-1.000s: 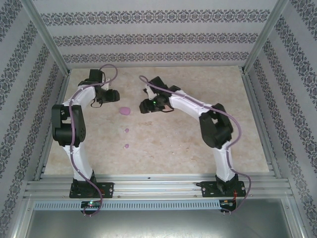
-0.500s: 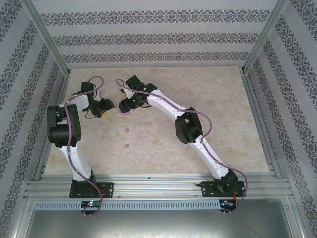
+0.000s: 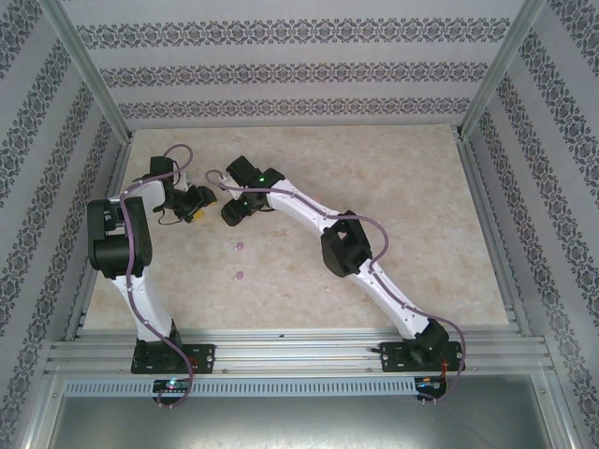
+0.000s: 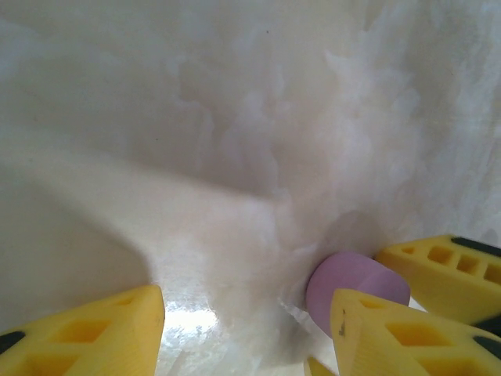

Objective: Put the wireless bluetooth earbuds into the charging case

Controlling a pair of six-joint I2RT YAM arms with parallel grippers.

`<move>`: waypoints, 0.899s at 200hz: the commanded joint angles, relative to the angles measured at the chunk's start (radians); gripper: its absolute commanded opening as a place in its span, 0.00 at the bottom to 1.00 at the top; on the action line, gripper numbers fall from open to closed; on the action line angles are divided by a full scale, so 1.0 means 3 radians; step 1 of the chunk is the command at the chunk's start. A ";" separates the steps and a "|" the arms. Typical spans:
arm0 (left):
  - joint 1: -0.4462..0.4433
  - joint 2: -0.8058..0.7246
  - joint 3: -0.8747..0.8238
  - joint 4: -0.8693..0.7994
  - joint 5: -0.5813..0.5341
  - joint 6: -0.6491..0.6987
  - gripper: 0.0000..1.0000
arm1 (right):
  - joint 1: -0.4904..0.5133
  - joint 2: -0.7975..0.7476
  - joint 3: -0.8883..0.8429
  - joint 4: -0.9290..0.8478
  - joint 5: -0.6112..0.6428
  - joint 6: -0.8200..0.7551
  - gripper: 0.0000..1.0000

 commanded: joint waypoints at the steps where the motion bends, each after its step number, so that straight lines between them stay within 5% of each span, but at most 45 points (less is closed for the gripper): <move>1: 0.0037 -0.0045 -0.0013 0.0065 0.0110 -0.0013 0.57 | 0.0020 0.0080 0.0096 -0.0120 0.0070 -0.0062 0.69; 54: 0.0039 -0.0126 0.0006 -0.0052 0.0153 0.0096 0.58 | 0.0022 -0.0111 -0.0119 -0.0136 0.0056 -0.0101 0.43; 87: 0.0039 -0.0242 -0.0027 -0.0119 0.0191 0.0208 0.58 | 0.0027 -0.0433 -0.0529 -0.0121 0.0068 -0.0266 0.38; 180: -0.0249 -0.1145 -0.0442 -0.0060 0.0849 0.0688 0.63 | -0.0161 -0.2347 -0.3151 0.1157 -0.0115 -0.0033 0.31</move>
